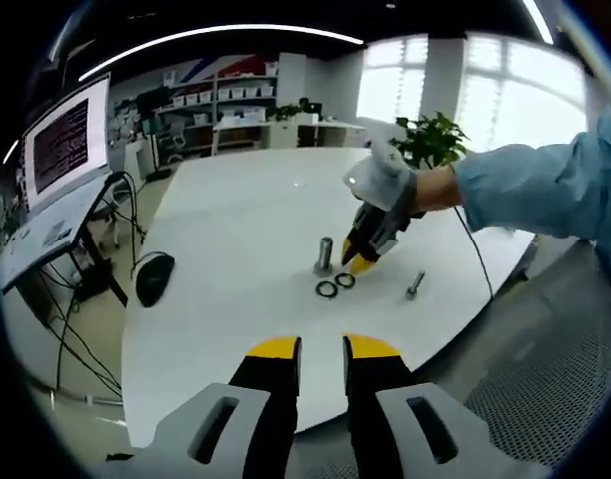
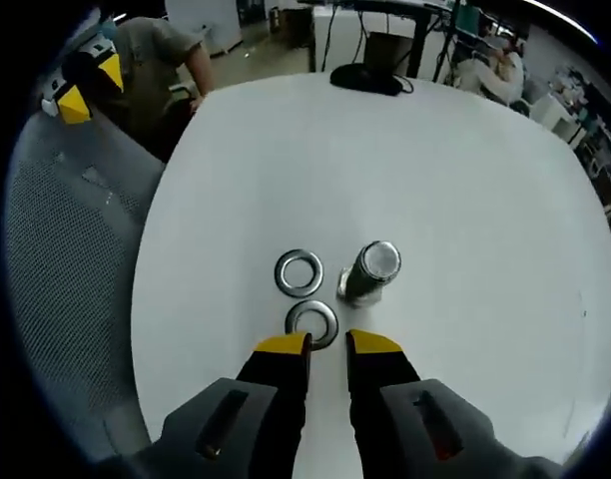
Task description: Place the washer onto the threaded stud by aligning its center hole with the stud, sliding it down to the base, and recovering from edge contact or off-axis alignment until the washer reaches the visible bottom stop.
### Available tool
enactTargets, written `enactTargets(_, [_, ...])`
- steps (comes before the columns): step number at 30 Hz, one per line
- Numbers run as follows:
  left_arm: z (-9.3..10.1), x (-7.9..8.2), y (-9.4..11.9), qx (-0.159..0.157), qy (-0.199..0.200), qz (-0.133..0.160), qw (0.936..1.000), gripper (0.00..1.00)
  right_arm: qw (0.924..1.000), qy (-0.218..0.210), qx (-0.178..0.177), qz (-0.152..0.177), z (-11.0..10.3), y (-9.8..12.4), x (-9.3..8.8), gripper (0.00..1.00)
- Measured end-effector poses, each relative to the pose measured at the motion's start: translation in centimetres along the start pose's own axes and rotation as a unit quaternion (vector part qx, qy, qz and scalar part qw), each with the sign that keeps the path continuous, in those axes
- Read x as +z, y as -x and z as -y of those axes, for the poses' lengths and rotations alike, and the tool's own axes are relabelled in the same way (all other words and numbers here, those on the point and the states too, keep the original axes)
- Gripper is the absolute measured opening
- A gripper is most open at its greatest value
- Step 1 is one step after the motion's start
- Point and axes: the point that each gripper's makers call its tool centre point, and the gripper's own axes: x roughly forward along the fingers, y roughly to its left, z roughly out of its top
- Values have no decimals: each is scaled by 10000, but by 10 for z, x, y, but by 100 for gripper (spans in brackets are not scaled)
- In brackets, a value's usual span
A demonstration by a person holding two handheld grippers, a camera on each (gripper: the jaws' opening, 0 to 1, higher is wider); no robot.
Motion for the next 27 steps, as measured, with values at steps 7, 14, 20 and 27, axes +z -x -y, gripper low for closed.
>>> enactTargets(7, [0,-1,-1,0,-1,-46,10000,15,10000,-41,60,-66,-1,-7,-3,16])
enactTargets(14, [0,-3,-1,7,28,-86,10000,15,9999,17,-114,93,6,-6,0,9])
enactTargets(20, [0,-3,-1,20,36,-78,10000,15,9997,-41,-192,143,6,-3,-2,7])
enactTargets(27, [0,-2,0,16,44,-46,10000,15,9971,-424,-190,605,4,12,0,6])
